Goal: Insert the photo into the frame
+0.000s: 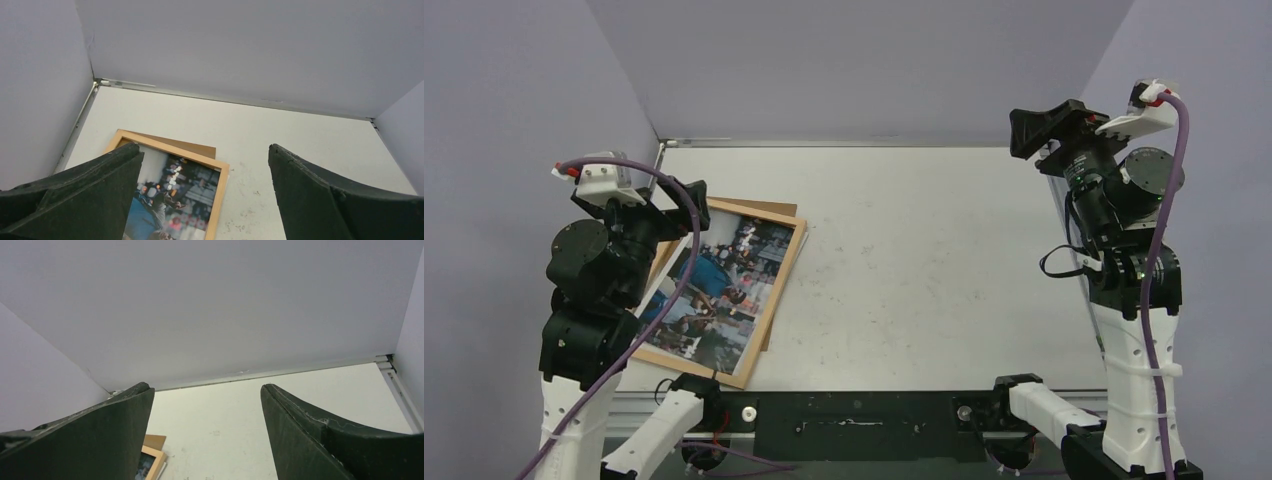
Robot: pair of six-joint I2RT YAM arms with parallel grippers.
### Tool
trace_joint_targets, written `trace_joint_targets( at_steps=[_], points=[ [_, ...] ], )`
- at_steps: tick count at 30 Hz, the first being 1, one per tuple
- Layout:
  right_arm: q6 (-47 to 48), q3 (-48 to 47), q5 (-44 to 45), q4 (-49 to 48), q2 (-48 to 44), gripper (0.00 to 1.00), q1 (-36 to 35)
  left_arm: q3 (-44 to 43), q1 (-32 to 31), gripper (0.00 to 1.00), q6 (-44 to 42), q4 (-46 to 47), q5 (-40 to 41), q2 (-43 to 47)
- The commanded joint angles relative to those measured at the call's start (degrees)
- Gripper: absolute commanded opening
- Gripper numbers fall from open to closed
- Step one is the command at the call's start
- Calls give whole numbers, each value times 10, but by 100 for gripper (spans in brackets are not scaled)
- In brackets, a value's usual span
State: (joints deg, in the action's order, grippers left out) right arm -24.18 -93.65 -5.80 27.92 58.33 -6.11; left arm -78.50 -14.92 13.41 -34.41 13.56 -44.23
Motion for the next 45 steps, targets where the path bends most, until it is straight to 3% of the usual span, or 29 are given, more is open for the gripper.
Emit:
trace_joint_targets(
  at_steps=[1,12,18,28,39,45],
  points=[
    [-25,4,3,-15,-15,80,-3,18,-3,97,21,47,-17,12],
    [-63,48,-10,-27,-24,84,-3,89,-7,97,1,53,5,-3],
    [-96,79,4,-8,-14,84,-2,104,-7,97,6,-14,-48,-62],
    [-157,176,-19,-13,8,77,-16,164,-7,97,90,-131,-128,-154],
    [-204,265,29,3,70,70,-134,246,-17,90,139,-115,-208,-241],
    [-230,293,31,-9,108,66,-194,266,-34,76,140,-85,-190,-310]
  ],
)
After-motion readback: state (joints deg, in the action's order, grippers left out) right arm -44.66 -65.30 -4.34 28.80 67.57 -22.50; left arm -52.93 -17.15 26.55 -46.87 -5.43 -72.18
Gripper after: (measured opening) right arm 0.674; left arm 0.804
